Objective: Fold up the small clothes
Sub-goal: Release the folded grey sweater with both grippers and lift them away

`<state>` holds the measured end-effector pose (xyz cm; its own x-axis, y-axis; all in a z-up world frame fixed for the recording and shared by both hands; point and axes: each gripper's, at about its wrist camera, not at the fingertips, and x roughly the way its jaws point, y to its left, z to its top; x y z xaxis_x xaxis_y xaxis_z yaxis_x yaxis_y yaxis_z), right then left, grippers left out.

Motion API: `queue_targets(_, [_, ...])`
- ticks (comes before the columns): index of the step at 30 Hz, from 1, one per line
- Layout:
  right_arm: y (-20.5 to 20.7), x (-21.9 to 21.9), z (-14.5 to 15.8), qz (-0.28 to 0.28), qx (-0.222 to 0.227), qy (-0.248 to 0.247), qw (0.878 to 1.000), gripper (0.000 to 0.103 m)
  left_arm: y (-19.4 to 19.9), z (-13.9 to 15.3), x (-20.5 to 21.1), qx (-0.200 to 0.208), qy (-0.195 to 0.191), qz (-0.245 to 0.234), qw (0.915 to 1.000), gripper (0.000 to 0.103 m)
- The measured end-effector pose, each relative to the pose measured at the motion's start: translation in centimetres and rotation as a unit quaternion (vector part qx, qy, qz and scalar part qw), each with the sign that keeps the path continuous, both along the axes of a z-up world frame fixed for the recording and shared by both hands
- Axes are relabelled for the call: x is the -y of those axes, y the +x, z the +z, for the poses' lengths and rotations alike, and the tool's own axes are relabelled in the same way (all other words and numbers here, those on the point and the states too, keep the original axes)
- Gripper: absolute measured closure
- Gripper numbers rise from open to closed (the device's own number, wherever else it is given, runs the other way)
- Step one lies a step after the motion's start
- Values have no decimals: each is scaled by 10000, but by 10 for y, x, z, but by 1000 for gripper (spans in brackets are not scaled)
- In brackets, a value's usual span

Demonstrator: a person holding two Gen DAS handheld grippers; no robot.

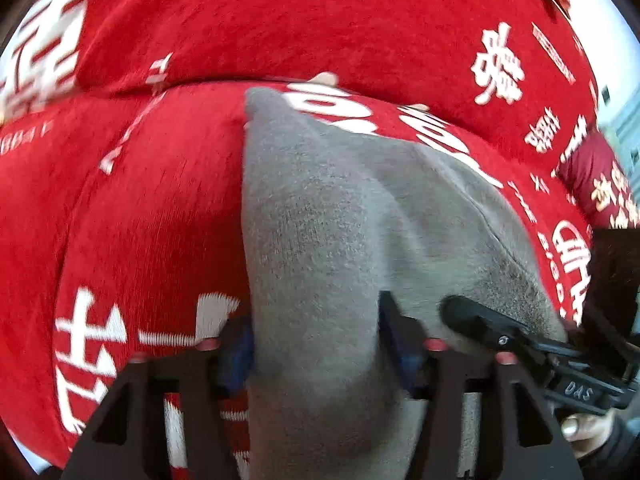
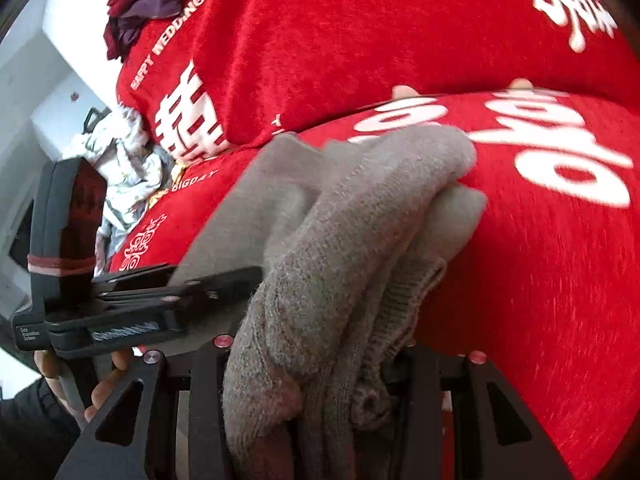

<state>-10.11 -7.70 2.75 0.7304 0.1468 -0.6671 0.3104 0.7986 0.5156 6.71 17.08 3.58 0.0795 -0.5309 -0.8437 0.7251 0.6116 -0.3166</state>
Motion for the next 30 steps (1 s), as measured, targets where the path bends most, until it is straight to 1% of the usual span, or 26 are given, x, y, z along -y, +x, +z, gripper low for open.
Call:
queue_targets(1, [-3,6,-6,-104,-52,211,9997,47,2,-3,-4,-19,38,133,9999,22])
queue_targets(2, [-5,10,-9,-159,-89,353,9992,41,3,-4,-8,-31,30,236,9997,19])
queue_targets(4, [-13,16,-6,-241,-112,481,9985,39,3,0,-16,-64,17,302,9995,19])
queue_targets(5, [-19,16,1,-301,-111,362,9988,36,1,6,-22,8,30,354,9994,19])
queue_targets(6, [-25,16,7,-356,-133,211,9991,31,0,13,-28,110,15,407,9991,19])
queue_targets(7, [-35,14,17,-450,-178,-49,9988,28,-1,19,-34,189,-29,454,9988,19])
queue_targets(9, [-47,8,34,-505,-181,-413,9977,27,-1,28,-45,272,-75,551,9981,19])
queue_targets(11, [-58,-5,51,-347,-76,-702,9969,27,2,26,-53,422,80,749,9963,19])
queue_targets(12, [-61,-15,58,-190,-70,-779,9968,25,4,24,-60,409,101,893,9951,19])
queue_targets(15, [-66,-41,62,92,-264,-902,9955,25,12,14,-86,-71,-97,1182,9929,19])
queue_targets(17, [-72,-55,57,302,-198,-589,9976,25,13,8,-101,-270,-153,1234,9919,19])
queue_targets(18, [-73,-59,52,352,-211,-432,9982,25,12,5,-105,-346,-172,1188,9922,19])
queue_targets(20, [-69,-65,34,419,-429,-222,9980,25,8,0,-107,-474,-154,1061,9931,19])
queue_targets(21, [-66,-66,27,429,-531,-185,9975,26,6,-2,-106,-457,-115,1032,9935,19])
queue_targets(22, [-62,-67,19,416,-603,-126,9972,30,3,-4,-105,-380,-36,1020,9940,19])
queue_targets(23, [-58,-65,12,413,-658,-18,9970,51,2,-5,-103,-320,64,1041,9940,19])
queue_targets(24, [-57,-62,6,357,-745,50,9966,79,2,-6,-102,-305,148,1050,9939,19])
queue_targets(25, [-57,-59,4,318,-783,102,9964,87,2,-6,-102,-321,169,1035,9940,19])
queue_targets(26, [-59,-54,4,287,-757,236,9964,87,1,-4,-102,-336,158,1015,9941,20])
queue_targets(27, [-61,-53,7,297,-710,283,9966,87,0,-2,-102,-351,140,959,9947,24])
queue_targets(29, [-67,-53,22,345,-592,129,9976,88,-5,-1,-101,-399,146,789,9960,29])
queue_targets(30, [-69,-53,28,365,-549,57,9978,88,-6,-1,-99,-410,184,731,9963,29])
